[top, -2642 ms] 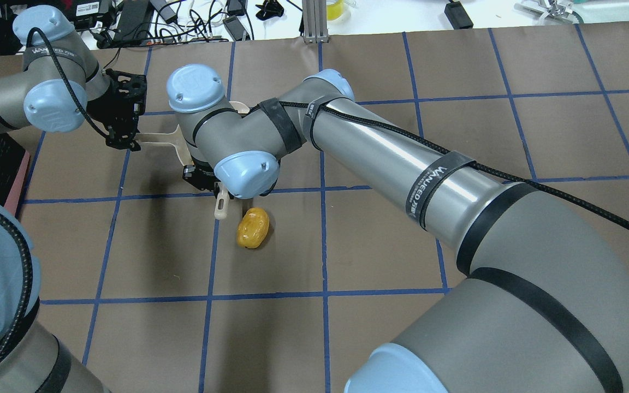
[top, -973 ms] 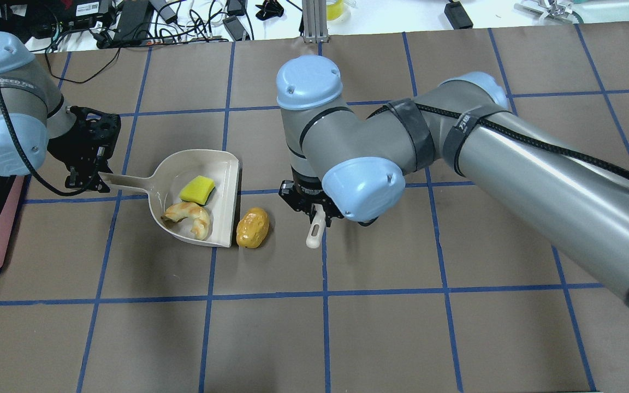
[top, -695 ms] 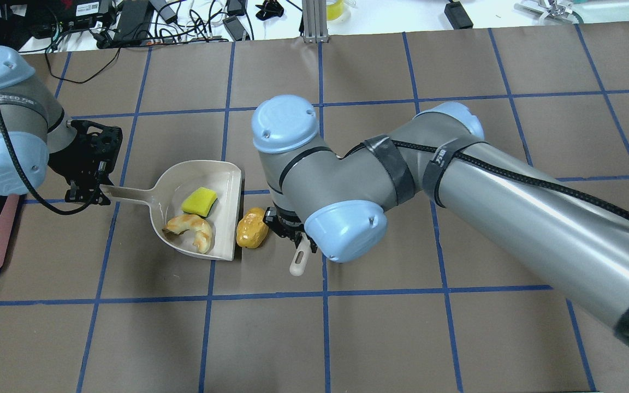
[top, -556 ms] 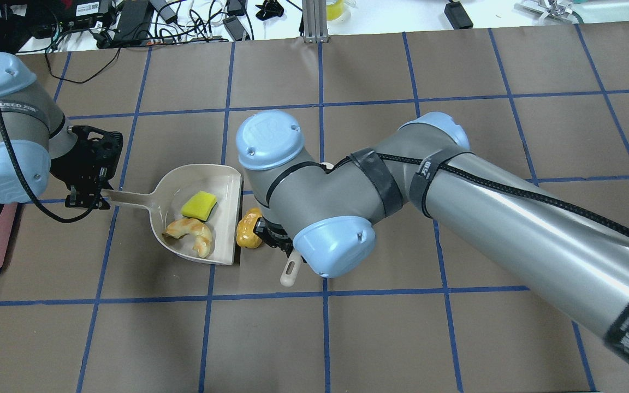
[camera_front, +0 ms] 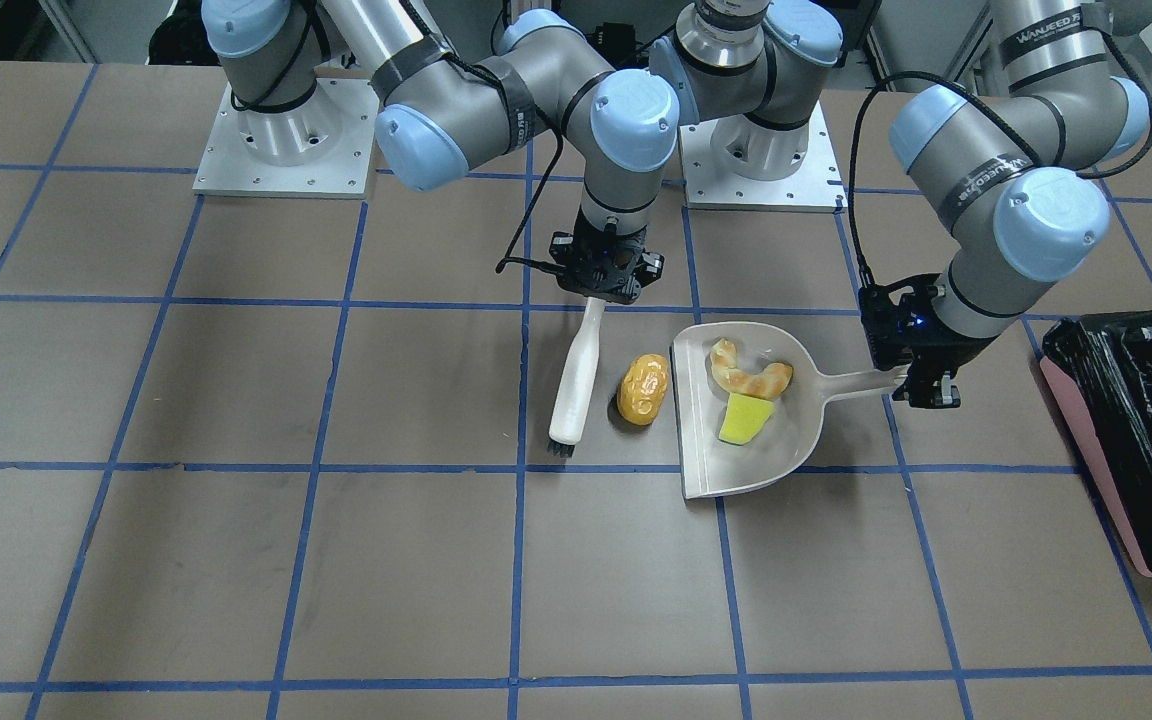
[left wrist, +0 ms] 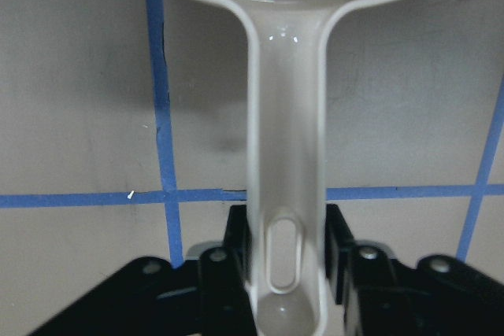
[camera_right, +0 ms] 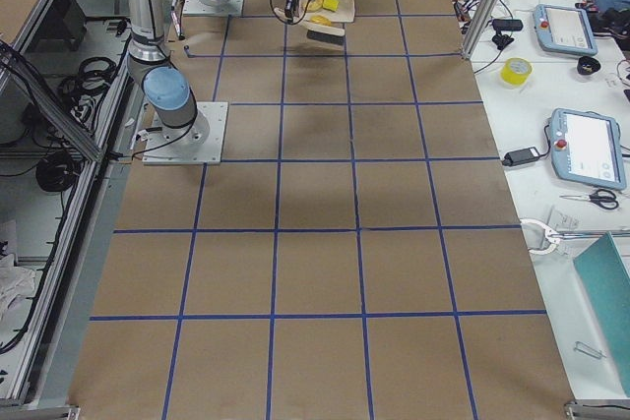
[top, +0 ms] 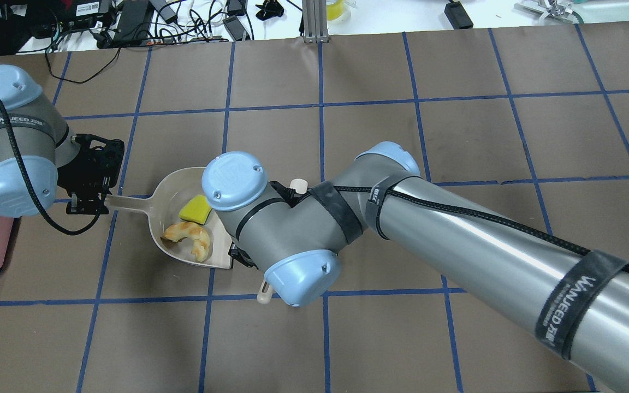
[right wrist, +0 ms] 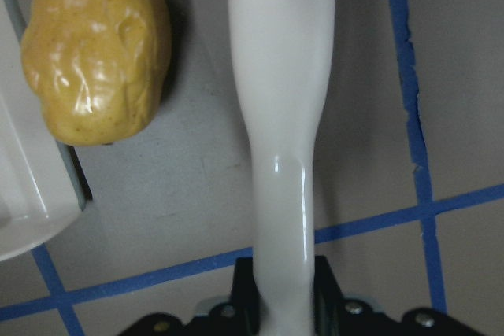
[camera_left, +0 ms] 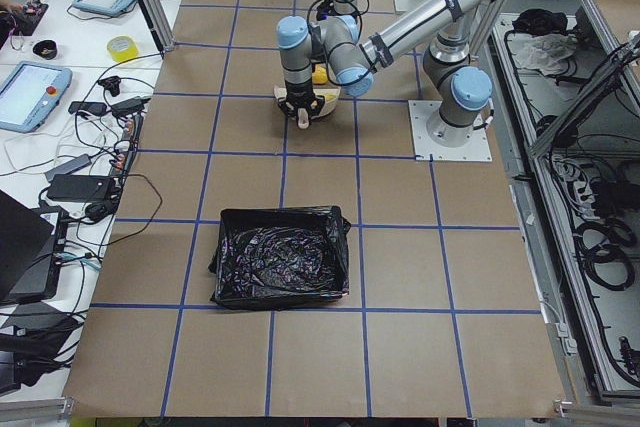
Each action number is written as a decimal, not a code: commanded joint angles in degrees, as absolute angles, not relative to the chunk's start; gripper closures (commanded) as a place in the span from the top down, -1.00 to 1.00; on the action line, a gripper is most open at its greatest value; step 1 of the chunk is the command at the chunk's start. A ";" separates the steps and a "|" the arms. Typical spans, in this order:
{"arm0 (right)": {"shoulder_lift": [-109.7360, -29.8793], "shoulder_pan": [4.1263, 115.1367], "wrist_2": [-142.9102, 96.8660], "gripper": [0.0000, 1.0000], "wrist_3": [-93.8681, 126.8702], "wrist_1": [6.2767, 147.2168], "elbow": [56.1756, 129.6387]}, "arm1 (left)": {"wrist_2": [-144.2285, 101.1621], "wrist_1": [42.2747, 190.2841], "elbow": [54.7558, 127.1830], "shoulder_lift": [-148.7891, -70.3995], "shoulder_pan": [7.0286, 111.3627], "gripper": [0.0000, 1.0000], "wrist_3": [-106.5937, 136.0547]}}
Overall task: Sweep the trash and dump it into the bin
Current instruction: 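Sweep the yellow potato into the dustpan with the brush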
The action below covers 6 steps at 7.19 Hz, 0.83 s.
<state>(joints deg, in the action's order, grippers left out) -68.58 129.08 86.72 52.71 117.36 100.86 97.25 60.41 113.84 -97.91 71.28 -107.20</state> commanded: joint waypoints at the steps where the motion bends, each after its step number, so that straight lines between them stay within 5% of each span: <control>1: -65.84 130.60 86.75 -1.00 54.48 121.10 100.11 | 97.29 59.77 114.34 -97.91 71.37 -1.00 -106.70; 6: -55.66 136.23 82.79 -1.00 65.30 122.97 84.15 | 96.86 59.85 114.61 -98.00 71.10 -1.00 -106.35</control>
